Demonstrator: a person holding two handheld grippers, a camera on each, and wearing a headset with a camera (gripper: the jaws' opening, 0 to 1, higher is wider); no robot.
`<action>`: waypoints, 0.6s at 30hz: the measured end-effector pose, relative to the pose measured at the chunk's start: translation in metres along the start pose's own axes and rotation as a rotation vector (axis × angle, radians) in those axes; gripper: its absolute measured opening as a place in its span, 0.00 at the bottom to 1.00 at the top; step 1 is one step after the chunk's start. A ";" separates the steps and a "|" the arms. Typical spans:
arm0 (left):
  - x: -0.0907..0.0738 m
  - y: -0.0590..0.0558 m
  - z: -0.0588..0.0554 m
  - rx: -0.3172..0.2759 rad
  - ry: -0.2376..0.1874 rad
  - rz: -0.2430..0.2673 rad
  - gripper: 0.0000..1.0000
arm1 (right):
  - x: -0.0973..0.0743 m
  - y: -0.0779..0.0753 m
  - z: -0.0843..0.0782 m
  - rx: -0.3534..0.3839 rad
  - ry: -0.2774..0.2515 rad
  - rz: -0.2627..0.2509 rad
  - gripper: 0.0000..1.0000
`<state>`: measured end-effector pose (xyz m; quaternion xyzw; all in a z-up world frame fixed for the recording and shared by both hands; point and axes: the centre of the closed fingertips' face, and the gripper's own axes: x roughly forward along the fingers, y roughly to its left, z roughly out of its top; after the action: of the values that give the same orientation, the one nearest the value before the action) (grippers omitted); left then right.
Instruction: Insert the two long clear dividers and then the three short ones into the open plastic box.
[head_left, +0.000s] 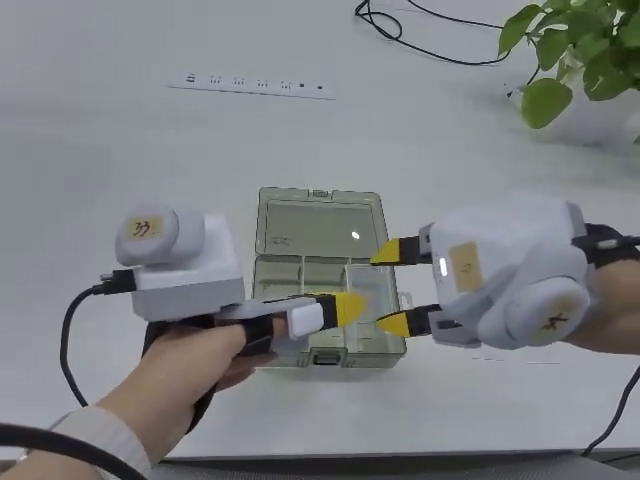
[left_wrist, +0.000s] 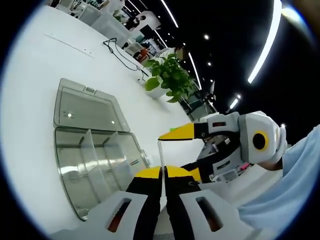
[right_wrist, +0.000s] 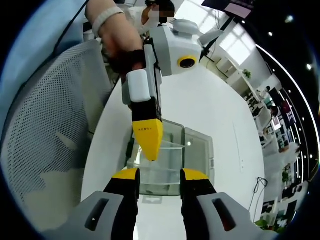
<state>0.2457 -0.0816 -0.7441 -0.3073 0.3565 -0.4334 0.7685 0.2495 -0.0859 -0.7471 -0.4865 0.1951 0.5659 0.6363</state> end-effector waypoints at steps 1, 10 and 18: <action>0.000 0.000 0.000 0.002 0.001 0.000 0.00 | 0.000 0.000 0.000 -0.001 -0.002 0.003 0.33; -0.007 0.002 -0.004 0.093 0.023 -0.008 0.00 | -0.012 -0.009 0.010 0.170 -0.094 0.040 0.37; -0.016 -0.009 -0.012 0.223 0.060 -0.085 0.00 | -0.027 -0.009 0.018 0.290 -0.168 0.223 0.29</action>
<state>0.2265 -0.0737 -0.7391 -0.2214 0.3156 -0.5117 0.7678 0.2450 -0.0838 -0.7139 -0.3164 0.2735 0.6375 0.6471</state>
